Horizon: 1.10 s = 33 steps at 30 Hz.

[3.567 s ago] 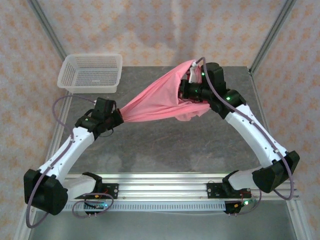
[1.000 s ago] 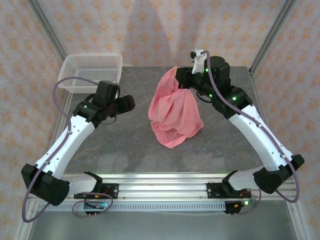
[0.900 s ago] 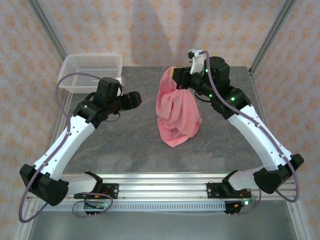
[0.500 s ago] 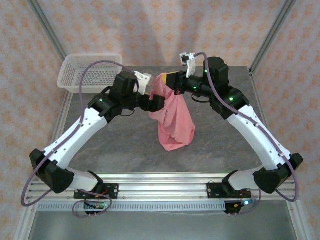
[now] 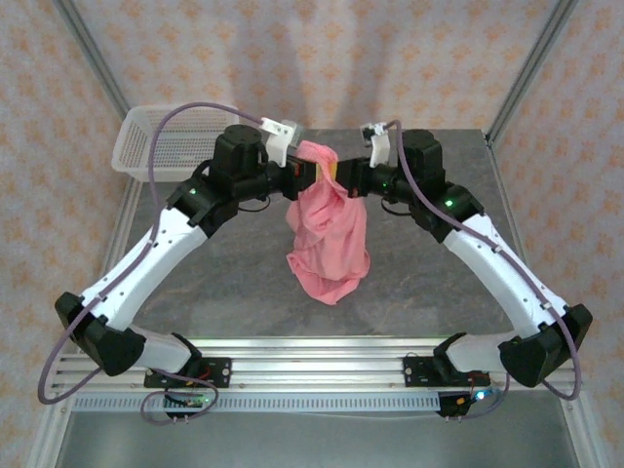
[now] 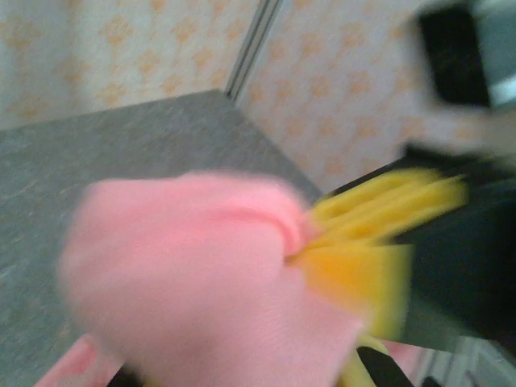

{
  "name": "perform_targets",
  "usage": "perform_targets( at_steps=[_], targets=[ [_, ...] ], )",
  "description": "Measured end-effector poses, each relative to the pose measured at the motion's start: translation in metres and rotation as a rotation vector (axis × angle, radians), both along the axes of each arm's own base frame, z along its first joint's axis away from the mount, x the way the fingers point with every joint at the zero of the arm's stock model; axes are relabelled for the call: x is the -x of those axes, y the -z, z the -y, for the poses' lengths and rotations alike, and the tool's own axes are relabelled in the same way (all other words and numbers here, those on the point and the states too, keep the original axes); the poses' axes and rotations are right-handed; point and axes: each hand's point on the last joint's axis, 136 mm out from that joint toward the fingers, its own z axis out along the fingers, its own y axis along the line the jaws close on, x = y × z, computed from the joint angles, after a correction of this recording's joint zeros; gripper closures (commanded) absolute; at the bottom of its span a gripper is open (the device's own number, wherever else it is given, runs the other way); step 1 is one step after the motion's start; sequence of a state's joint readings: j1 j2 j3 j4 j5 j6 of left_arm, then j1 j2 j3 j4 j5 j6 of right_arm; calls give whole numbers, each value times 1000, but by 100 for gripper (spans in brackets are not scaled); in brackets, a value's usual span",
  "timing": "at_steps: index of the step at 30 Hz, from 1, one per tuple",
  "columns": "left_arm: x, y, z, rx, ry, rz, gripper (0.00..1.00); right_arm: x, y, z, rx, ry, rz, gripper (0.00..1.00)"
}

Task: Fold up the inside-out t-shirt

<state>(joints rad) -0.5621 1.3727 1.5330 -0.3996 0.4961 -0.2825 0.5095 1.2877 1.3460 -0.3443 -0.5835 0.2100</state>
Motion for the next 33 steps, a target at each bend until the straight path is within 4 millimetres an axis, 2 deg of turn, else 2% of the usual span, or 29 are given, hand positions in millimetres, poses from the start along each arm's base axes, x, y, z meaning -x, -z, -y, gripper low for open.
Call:
perform_targets(
  at_steps=[1,5,8,11,13,15,18,21,23,24,28,31,33],
  targets=[
    [3,-5,-1,15,3,-2,100,-4,11,5,7,17,-21,99],
    [9,-2,2,36,14,-61,100,-6,32,12,28,32,-60,69],
    [11,-19,-2,73,4,-42,100,-9,59,27,88,86,-135,60],
    [15,-32,-4,98,4,-22,100,-7,68,37,119,120,-130,53],
    [16,-34,-4,105,8,-22,100,5,62,41,122,109,-83,51],
    [16,-33,-3,104,10,-31,100,22,44,39,116,62,13,47],
    [15,-32,-2,93,13,-50,100,53,7,19,87,-59,186,45],
    [12,-31,1,84,14,-63,100,69,-14,0,67,-149,290,44],
    [11,-28,2,80,14,-72,100,63,-18,-9,76,-158,319,48],
    [11,-27,2,78,15,-76,100,56,-16,-11,90,-144,323,56],
    [12,-23,1,68,16,-91,100,24,5,-10,190,-49,316,100],
    [11,-18,-1,46,7,-95,100,24,9,-12,197,-77,305,100],
    [6,-11,-9,8,-46,-98,100,33,-2,-19,135,-140,286,100]
  ],
)
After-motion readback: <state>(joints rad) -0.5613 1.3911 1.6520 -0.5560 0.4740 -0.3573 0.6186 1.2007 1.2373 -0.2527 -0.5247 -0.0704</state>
